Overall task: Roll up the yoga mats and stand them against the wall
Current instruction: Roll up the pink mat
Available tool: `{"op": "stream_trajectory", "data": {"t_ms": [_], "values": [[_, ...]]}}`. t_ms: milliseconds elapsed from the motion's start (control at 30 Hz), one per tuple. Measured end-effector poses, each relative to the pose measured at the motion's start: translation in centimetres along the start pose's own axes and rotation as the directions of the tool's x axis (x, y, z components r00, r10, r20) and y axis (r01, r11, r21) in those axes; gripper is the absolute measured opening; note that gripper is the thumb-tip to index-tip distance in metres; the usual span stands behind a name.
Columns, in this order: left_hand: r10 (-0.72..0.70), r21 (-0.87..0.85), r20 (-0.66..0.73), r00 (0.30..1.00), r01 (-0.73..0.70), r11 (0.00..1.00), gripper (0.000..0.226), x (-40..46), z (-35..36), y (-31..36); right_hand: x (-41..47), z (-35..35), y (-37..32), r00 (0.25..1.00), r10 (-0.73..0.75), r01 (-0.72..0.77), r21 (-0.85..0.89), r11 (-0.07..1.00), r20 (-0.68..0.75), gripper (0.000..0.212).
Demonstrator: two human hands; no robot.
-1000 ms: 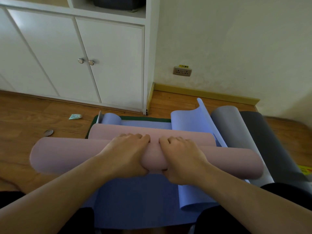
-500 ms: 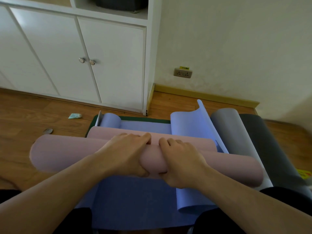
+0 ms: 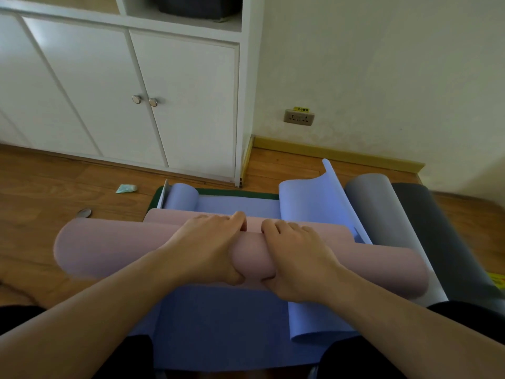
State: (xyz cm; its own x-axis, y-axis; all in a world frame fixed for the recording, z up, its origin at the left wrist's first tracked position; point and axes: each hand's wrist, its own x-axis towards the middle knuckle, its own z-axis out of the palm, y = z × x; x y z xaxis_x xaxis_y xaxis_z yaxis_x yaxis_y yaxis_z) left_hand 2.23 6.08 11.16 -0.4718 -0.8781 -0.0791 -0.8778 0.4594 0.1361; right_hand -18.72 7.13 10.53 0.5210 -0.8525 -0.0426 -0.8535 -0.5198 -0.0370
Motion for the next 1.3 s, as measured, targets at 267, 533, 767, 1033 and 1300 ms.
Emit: {"op": "stream_trajectory", "data": {"t_ms": [267,533,767,1033,1300], "values": [[0.05,0.145,-0.079,0.996,-0.038,0.989,0.083,0.5,0.9,0.9,0.0,-0.6,0.3,0.999,0.035,-0.036,0.075,0.997,0.018,0.067],[-0.007,0.034,0.01,1.0,0.006,0.999,0.069,0.2,0.0,0.3,0.0,-0.3,0.2,0.999,0.003,-0.003,-0.009,1.0,0.041,0.065],[0.059,0.205,0.007,0.998,-0.059,0.977,0.078,0.3,1.1,0.8,0.0,-0.2,0.3,0.998,0.03,-0.033,0.043,0.999,0.055,0.055],[0.008,-0.03,0.097,0.995,-0.005,1.0,0.08,0.2,-0.1,-0.4,-0.1,0.0,0.1,0.997,-0.012,0.012,0.004,1.0,0.081,0.074],[0.055,0.171,0.009,0.998,-0.056,0.984,0.085,0.3,0.5,0.6,0.2,-0.9,0.6,0.996,0.032,-0.035,0.036,0.999,0.081,0.055]]}}
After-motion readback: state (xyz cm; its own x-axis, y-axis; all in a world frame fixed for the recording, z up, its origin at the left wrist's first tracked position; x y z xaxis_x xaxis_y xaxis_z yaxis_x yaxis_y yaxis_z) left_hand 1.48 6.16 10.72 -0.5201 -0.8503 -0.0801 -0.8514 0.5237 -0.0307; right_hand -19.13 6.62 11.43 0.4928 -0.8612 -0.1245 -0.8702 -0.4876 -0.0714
